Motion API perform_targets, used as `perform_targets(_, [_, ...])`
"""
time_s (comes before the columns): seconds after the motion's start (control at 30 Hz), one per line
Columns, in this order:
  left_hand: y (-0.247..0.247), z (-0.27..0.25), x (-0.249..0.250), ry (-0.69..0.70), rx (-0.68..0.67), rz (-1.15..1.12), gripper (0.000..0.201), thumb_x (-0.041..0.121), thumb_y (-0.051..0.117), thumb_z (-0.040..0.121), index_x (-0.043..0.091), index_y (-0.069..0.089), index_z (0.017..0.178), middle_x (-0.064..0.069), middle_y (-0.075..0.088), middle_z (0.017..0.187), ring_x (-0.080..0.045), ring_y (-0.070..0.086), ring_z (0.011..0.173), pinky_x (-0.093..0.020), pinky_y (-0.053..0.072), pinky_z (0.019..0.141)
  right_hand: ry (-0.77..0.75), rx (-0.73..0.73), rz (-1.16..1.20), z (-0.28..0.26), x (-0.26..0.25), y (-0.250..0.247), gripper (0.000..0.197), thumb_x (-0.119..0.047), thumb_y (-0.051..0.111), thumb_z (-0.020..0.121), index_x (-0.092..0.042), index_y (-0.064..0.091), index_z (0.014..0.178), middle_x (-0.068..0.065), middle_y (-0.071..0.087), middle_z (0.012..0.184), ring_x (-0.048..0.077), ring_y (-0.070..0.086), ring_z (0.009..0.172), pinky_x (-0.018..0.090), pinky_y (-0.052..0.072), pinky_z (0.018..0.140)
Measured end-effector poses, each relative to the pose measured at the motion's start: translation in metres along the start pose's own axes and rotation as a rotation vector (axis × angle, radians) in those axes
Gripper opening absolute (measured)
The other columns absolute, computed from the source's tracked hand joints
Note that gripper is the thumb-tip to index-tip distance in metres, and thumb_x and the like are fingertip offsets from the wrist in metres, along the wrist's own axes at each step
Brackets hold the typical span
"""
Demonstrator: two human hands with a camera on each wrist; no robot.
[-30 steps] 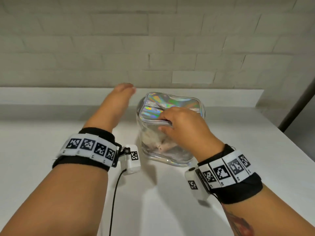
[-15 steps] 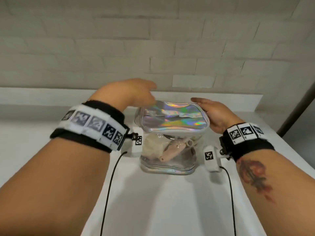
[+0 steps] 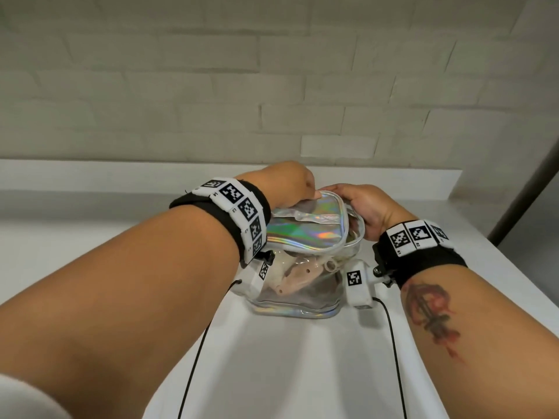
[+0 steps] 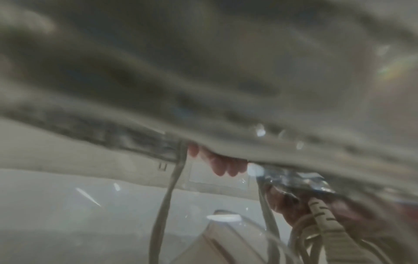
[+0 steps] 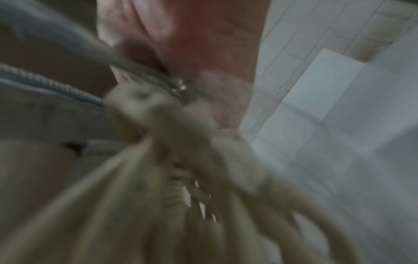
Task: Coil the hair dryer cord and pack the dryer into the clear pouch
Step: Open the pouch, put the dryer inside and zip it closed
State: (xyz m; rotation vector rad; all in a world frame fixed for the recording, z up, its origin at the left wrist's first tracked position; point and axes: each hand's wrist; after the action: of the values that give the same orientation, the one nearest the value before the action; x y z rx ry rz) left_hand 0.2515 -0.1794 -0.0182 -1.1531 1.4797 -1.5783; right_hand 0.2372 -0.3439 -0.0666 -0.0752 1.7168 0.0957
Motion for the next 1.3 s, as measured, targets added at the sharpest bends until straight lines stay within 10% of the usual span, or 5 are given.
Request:
perform_targets(0.43, [0.008,-0.001,-0.009,0.030,0.065,-0.110,0.026,0.037,0.047,0.098,0.016,0.059,0.088,-0.005,0.061,0.090,-0.024,0.056,0.089,-0.030,0.039,0.075,-0.266,0.166,-0.275,-0.005,-0.003,-0.013,0.013,-0.008,0.062,0.088,-0.013,0.069,0.079,0.003,0.069,0.082,0.013,0.061,0.075,0.025,0.050,0.074])
perform_targets(0.7, [0.003,0.005,-0.019,-0.138,0.085,-0.009,0.041,0.036,0.041,0.101,0.007,0.061,0.121,-0.016,0.061,0.123,-0.033,0.055,0.113,-0.034,0.041,0.089,-0.420,0.293,-0.511,-0.035,0.000,-0.014,0.012,-0.015,0.061,0.089,-0.011,0.072,0.085,0.006,0.072,0.091,0.017,0.063,0.087,0.027,0.046,0.080])
perform_targets(1.03, [0.006,0.018,-0.038,-0.299,0.101,0.114,0.042,0.039,0.044,0.097,0.005,0.061,0.115,-0.016,0.063,0.121,-0.034,0.058,0.110,-0.034,0.041,0.083,-0.424,0.055,-0.544,-0.073,0.002,0.024,0.018,-0.011,0.063,0.087,-0.022,0.070,0.074,0.001,0.068,0.070,0.011,0.058,0.068,0.023,0.046,0.067])
perform_targets(1.17, [-0.004,0.003,-0.020,0.056,0.110,-0.083,0.048,0.031,0.057,0.090,0.036,0.048,0.137,-0.006,0.036,0.151,-0.026,0.038,0.136,-0.043,0.032,0.111,-0.426,0.196,-0.391,-0.069,0.002,0.024,0.019,-0.007,0.063,0.087,-0.019,0.069,0.074,-0.004,0.067,0.066,0.004,0.063,0.059,0.010,0.042,0.053])
perform_targets(1.3, [-0.007,-0.012,0.005,0.355,-0.080,-0.058,0.029,0.012,0.059,0.091,0.028,0.068,0.114,0.005,0.036,0.152,-0.016,0.038,0.136,-0.033,0.029,0.113,-0.448,0.252,-0.345,-0.070,0.001,0.030,0.015,-0.005,0.062,0.087,-0.015,0.067,0.078,0.000,0.067,0.068,-0.002,0.064,0.054,0.013,0.047,0.052])
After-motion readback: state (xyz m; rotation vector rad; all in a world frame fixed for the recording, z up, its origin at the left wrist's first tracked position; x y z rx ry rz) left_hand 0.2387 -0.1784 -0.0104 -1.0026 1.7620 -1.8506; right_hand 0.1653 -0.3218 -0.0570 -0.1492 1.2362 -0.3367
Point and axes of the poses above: each hand's wrist, its own z-axis towards the middle knuckle, its own y-axis out of the palm, x = y × z
